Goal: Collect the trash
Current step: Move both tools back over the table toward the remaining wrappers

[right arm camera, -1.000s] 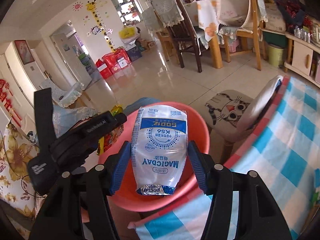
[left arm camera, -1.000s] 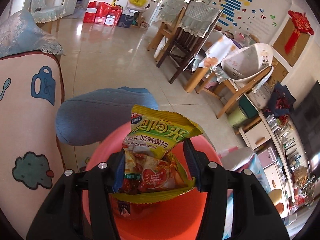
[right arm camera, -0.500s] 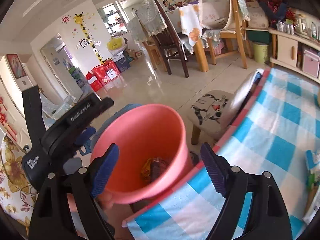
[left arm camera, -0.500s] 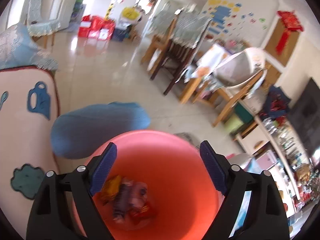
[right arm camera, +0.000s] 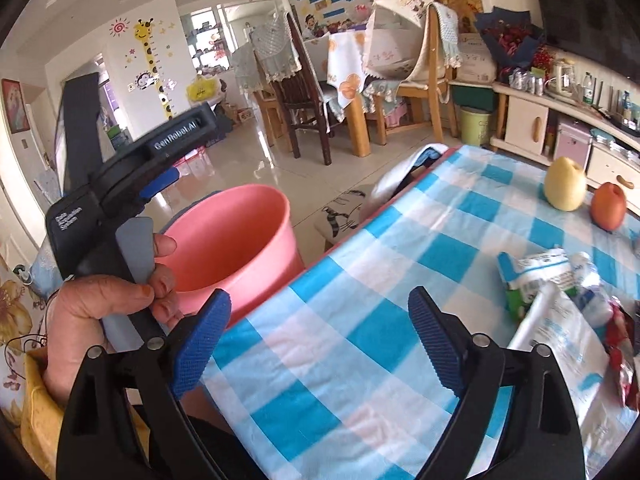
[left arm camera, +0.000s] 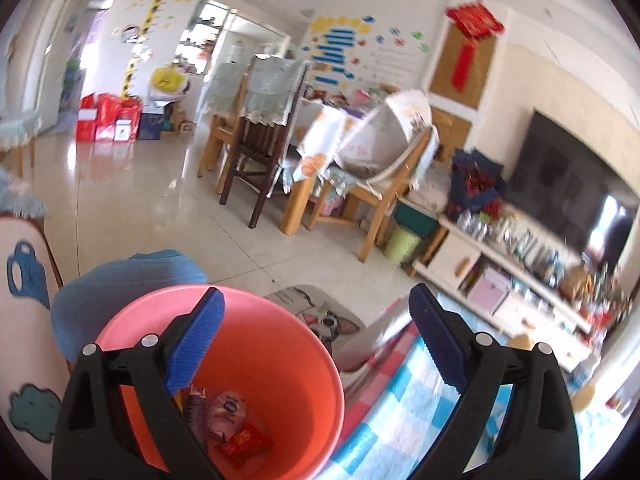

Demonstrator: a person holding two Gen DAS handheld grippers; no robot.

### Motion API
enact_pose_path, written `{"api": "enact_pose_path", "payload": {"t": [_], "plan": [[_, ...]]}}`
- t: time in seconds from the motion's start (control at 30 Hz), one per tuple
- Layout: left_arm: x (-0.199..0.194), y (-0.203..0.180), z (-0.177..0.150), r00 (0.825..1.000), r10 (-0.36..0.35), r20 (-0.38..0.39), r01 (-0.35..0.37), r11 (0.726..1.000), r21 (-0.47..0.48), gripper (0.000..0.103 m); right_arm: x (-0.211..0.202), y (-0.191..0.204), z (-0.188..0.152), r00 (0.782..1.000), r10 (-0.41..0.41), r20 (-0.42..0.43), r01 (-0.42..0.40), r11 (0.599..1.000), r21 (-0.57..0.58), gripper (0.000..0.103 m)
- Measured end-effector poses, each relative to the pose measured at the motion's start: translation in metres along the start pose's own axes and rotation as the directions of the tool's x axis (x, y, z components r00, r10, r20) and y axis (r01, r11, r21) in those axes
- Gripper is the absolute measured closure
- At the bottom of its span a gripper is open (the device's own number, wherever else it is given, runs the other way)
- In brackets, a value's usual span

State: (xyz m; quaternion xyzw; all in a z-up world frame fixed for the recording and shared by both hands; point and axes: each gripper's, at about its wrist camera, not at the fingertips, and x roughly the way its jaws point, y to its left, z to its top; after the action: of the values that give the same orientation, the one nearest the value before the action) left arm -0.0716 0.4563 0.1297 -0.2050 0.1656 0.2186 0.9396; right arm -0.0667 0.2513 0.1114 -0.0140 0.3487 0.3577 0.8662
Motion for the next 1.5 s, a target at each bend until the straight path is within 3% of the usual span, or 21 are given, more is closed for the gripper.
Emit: {"api": "enact_pose_path", "payload": {"t": [0.33, 0.7, 0.97, 1.27, 1.5], "plan": [[-0.002, -0.050, -0.021, 0.991, -0.085, -0.100, 0.098, 0.986, 0.137, 0.008, -0.063, -0.029, -0.025, 0.995, -0.051, 0.086, 0.051, 0.999, 0.006, 0.006], [-0.022, -0.098, -0.059, 0.969, -0.198, -0.149, 0.224, 0.955, 0.194, 0.008, -0.120, -0.090, -0.053, 0.986, -0.120, 0.119, 0.100, 0.983, 0.156, 0.005], [-0.041, -0.135, -0.091, 0.947, -0.248, -0.204, 0.300, 0.911, 0.284, 0.008, -0.154, -0.134, -0.066, 0.978, -0.154, 0.141, 0.112, 0.955, 0.273, 0.005], [-0.068, -0.176, -0.131, 0.923, -0.292, -0.250, 0.373, 0.838, 0.398, 0.008, -0.178, -0.175, -0.083, 0.953, -0.276, 0.125, 0.217, 0.910, 0.353, 0.005], [-0.084, -0.203, -0.155, 0.900, -0.328, -0.288, 0.428, 0.793, 0.433, 0.008, -0.192, -0.198, -0.092, 0.934, -0.341, 0.110, 0.276, 0.880, 0.386, 0.005]]}}
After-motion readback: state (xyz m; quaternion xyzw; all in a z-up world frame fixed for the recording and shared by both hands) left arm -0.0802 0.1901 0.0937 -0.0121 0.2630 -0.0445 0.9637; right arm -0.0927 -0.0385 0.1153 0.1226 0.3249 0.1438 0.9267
